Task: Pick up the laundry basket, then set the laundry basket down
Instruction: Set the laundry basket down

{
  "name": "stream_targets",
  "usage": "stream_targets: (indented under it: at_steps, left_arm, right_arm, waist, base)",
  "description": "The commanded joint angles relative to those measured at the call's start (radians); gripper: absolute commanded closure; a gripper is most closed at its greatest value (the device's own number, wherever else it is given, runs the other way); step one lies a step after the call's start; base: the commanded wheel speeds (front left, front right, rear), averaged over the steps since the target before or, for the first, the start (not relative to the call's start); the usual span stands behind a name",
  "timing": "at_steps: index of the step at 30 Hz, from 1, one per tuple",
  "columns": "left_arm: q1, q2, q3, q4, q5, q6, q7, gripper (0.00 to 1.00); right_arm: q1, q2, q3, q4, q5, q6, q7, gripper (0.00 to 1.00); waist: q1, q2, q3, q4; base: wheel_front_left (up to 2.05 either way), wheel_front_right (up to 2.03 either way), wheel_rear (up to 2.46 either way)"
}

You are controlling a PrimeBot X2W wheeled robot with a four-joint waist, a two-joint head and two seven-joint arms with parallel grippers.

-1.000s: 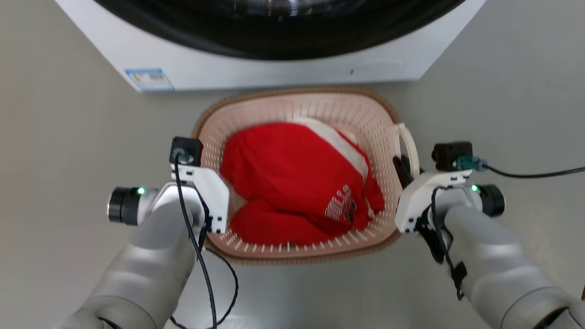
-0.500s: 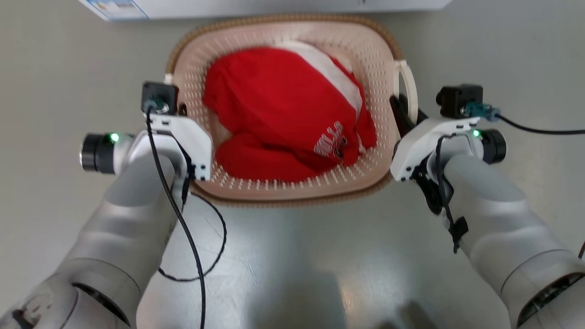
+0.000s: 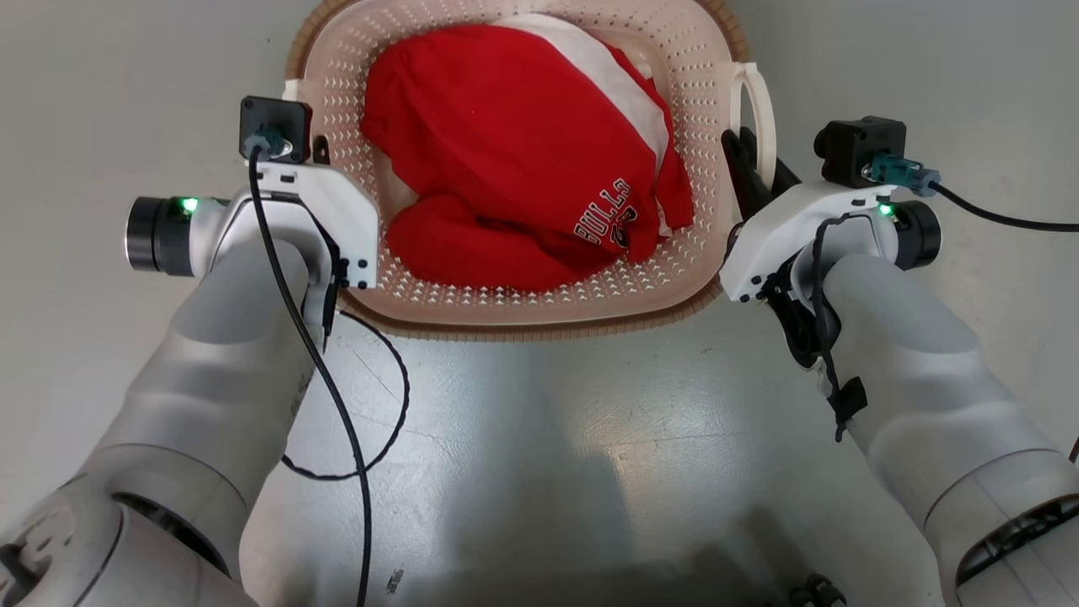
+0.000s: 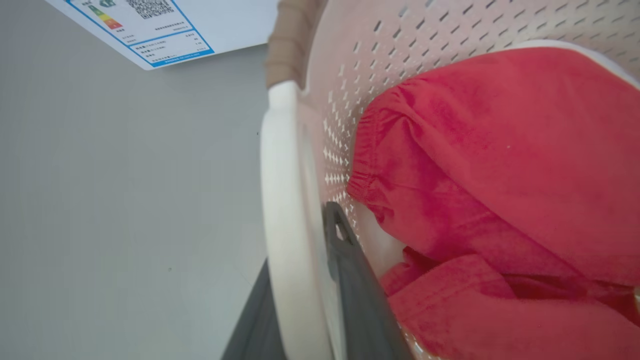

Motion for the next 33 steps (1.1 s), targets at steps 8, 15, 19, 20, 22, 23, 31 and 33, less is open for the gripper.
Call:
stream_targets:
  at_steps: [8, 15, 19, 20, 22, 23, 31, 33]
  left_arm:
    - [-0.043, 0.058, 0.003, 0.005, 0.012, 0.036, 0.013, 1.0]
    - [-0.052, 0.068, 0.0, 0.005, 0.009, 0.039, 0.021, 1.0]
    - [-0.057, 0.071, -0.001, 0.005, 0.007, 0.042, 0.022, 1.0]
    - [-0.059, 0.071, 0.0, 0.005, 0.006, 0.043, 0.022, 1.0]
    - [-0.061, 0.071, 0.0, 0.005, 0.005, 0.044, 0.022, 1.0]
    - [-0.063, 0.071, 0.0, 0.005, 0.005, 0.045, 0.022, 1.0]
    - [-0.071, 0.071, 0.0, 0.005, -0.002, 0.048, 0.019, 1.0]
    - [-0.073, 0.07, -0.001, 0.005, -0.003, 0.049, 0.019, 1.0]
  right_arm:
    - [0.028, 0.018, -0.033, -0.04, -0.04, 0.008, -0.022, 1.0]
    - [0.023, 0.018, -0.045, -0.044, -0.048, 0.008, -0.023, 1.0]
    - [0.016, 0.018, -0.053, -0.041, -0.054, 0.008, -0.023, 1.0]
    - [0.014, 0.018, -0.055, -0.039, -0.057, 0.008, -0.023, 1.0]
    - [0.012, 0.018, -0.057, -0.038, -0.059, 0.008, -0.023, 1.0]
    - [0.011, 0.018, -0.059, -0.038, -0.061, 0.008, -0.023, 1.0]
    - [0.002, 0.018, -0.075, -0.034, -0.075, 0.008, -0.023, 1.0]
    - [0.0, 0.018, -0.078, -0.033, -0.078, 0.008, -0.023, 1.0]
  waist:
    - [-0.0001, 0.0, 0.024, -0.001]
    - [-0.0001, 0.0, 0.042, -0.008]
    - [-0.0001, 0.0, 0.051, -0.008]
    - [-0.0001, 0.0, 0.053, -0.008]
    - [-0.0001, 0.0, 0.056, -0.007]
    - [-0.0001, 0.0, 0.057, -0.007]
    - [-0.0001, 0.0, 0.071, -0.002]
    - [-0.0001, 0.0, 0.072, -0.001]
  base:
    - [0.0, 0.0, 0.0]
    - [0.0, 0.0, 0.0]
    - [0.0, 0.0, 0.0]
    - [0.0, 0.0, 0.0]
    - [0.0, 0.0, 0.0]
    - [0.0, 0.0, 0.0]
    - [0.0, 0.0, 0.0]
    - [0.0, 0.0, 0.0]
